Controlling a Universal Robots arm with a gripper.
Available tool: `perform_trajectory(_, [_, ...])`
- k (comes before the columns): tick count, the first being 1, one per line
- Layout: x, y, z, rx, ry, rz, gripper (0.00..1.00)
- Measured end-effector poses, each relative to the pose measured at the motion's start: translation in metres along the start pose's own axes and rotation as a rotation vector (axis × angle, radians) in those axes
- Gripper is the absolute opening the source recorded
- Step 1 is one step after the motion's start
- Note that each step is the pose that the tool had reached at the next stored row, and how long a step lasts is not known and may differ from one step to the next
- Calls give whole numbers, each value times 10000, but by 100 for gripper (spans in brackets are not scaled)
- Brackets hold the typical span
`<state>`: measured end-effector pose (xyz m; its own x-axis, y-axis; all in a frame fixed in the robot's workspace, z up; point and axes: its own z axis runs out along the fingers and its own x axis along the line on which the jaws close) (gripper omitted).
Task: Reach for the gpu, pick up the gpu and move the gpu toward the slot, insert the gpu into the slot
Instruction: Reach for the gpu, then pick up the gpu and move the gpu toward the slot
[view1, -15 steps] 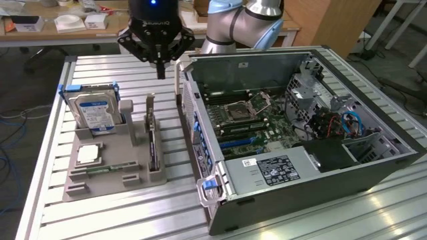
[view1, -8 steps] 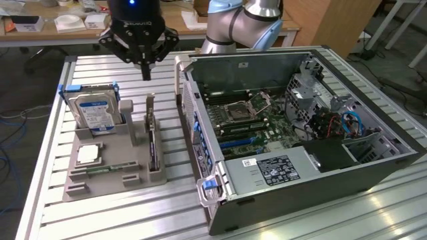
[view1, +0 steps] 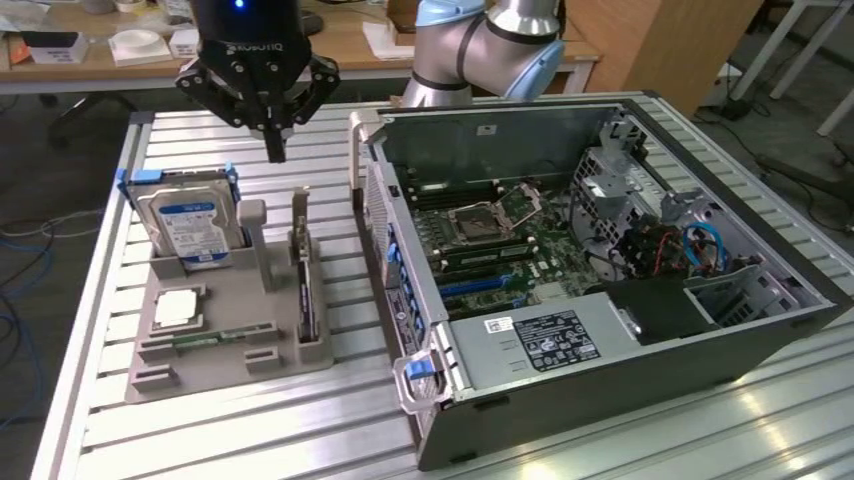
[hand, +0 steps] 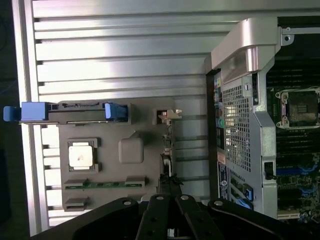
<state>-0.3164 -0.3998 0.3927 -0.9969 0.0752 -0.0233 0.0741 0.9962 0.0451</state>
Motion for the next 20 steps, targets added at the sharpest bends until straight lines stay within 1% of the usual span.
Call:
perform_trajectory(11, [0,0,0,0,0,1,10])
perform_trajectory(12, [0,0,0,0,0,1,11])
perform_trajectory(14, [0,0,0,0,0,1,23])
perform_trajectory(15, [0,0,0,0,0,1,23])
perform_trajectory(16, [0,0,0,0,0,0,29])
perform_trajectory(17, [0,0,0,0,0,0,29])
perform_trajectory(18, [0,0,0,0,0,0,35])
perform_trajectory(19, [0,0,0,0,0,0,35])
perform_trajectory(20, [0,0,0,0,0,0,42])
